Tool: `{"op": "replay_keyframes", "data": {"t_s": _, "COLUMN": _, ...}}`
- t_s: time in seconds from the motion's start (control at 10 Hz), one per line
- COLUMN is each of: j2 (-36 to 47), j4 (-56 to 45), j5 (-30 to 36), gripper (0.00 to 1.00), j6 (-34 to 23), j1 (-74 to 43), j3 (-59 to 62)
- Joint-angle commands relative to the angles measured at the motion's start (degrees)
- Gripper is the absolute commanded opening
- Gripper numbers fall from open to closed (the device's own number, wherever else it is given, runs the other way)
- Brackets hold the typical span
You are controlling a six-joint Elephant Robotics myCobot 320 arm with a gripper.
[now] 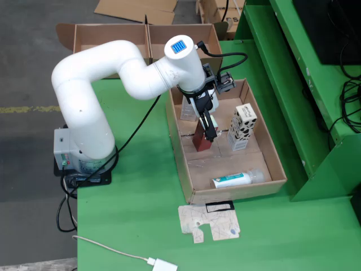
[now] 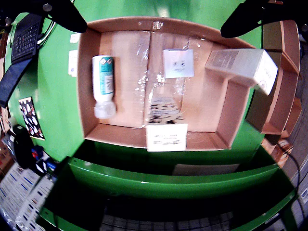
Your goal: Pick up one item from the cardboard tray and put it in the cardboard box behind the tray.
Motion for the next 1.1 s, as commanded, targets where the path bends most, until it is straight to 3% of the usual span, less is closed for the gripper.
{"op": "replay_keyframes", "data": {"t_s": 0.0, "j2": 3.70, "j4": -0.64, "j5": -1.23, "gripper": 1.00, "j6": 1.88, "j1": 3.50, "j3": 0.19}}
{"op": "replay_keyframes", "data": {"t_s": 0.7, "j2": 8.07, "j4": -3.52, "j5": -4.97, "gripper": 1.00, "j6": 7.84, "j1": 10.04, "j3": -1.66}}
{"op": "replay_keyframes", "data": {"t_s": 1.0, "j2": 3.60, "j4": -2.43, "j5": -5.27, "gripper": 1.00, "j6": 8.61, "j1": 10.35, "j3": 1.50}}
